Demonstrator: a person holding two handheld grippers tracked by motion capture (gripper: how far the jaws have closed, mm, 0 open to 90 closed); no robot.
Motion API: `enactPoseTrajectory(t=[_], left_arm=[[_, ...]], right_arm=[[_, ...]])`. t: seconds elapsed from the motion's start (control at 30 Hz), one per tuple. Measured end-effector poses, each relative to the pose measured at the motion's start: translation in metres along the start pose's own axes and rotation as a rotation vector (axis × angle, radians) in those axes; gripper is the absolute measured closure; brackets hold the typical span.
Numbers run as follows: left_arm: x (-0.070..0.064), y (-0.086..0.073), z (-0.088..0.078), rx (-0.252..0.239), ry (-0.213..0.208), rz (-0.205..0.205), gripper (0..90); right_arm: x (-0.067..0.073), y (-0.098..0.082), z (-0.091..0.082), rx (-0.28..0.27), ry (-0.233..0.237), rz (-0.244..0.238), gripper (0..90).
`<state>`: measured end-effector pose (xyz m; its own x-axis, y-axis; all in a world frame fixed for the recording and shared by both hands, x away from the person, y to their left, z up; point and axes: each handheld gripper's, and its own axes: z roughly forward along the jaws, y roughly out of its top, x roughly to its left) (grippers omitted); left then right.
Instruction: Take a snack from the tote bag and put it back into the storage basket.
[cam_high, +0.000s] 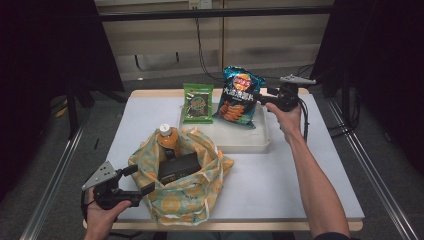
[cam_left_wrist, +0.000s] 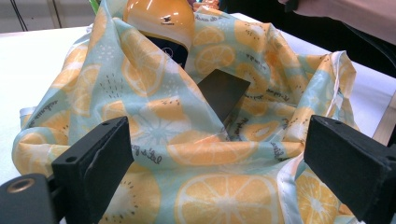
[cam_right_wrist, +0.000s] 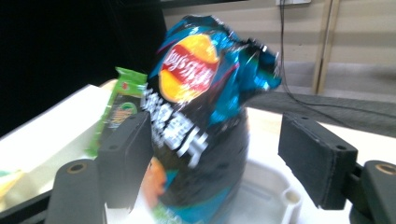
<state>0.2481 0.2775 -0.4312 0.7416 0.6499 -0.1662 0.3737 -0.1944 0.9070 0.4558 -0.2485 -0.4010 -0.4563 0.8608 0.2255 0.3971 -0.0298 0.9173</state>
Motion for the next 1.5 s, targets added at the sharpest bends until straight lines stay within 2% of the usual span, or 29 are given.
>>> enactPoseTrajectory(t=[0.1,0.2,0.27,0.33,0.4,0.47,0.57,0.7,0.8,0.87,1.07,1.23,1.37,1.5], left_arm=[[0.000,0.000,0.000,-0.001,0.000,-0.001,7.6],[0.001,0.000,0.001,-0.002,-0.007,0.000,7.8],[0.001,0.000,0.001,0.001,-0.010,0.001,7.8],[0.001,0.000,0.002,0.003,-0.008,0.000,7.8],[0.001,0.000,0.002,0.003,-0.008,-0.002,7.8],[0.001,0.000,0.002,0.009,-0.003,0.000,7.9],[0.002,0.000,0.003,0.002,-0.010,-0.006,7.9],[0.003,0.001,0.004,0.001,-0.017,-0.004,7.9],[0.005,0.001,0.004,0.002,-0.017,-0.002,7.9],[0.004,0.001,0.004,0.000,-0.020,-0.002,7.9],[0.004,0.001,0.004,-0.001,-0.018,-0.005,7.9],[0.002,0.001,0.003,0.005,-0.007,-0.004,8.0],[0.003,0.000,0.004,0.005,-0.014,-0.003,8.0],[0.003,0.000,0.004,0.004,-0.017,-0.002,8.0]], right_arm=[[0.005,-0.011,-0.009,-0.006,0.016,-0.010,40.1],[0.008,-0.020,-0.013,0.003,0.055,-0.015,60.9],[0.011,-0.026,-0.010,0.036,0.100,-0.033,74.0],[0.015,-0.031,-0.005,0.073,0.141,-0.037,81.5],[0.018,-0.035,0.004,0.108,0.171,-0.031,82.7],[0.020,-0.040,0.015,0.160,0.177,-0.027,86.1],[0.019,-0.046,0.028,0.209,0.194,-0.013,88.6],[0.018,-0.050,0.040,0.262,0.197,-0.005,87.4],[0.015,-0.052,0.047,0.313,0.174,-0.014,87.3],[0.012,-0.051,0.048,0.311,0.168,-0.003,88.2],[0.007,-0.046,0.048,0.339,0.129,-0.024,89.3],[0.002,-0.045,0.049,0.335,0.096,-0.021,88.8],[0.002,-0.044,0.050,0.328,0.081,-0.030,89.2],[0.000,-0.039,0.050,0.312,0.046,-0.033,87.0]])
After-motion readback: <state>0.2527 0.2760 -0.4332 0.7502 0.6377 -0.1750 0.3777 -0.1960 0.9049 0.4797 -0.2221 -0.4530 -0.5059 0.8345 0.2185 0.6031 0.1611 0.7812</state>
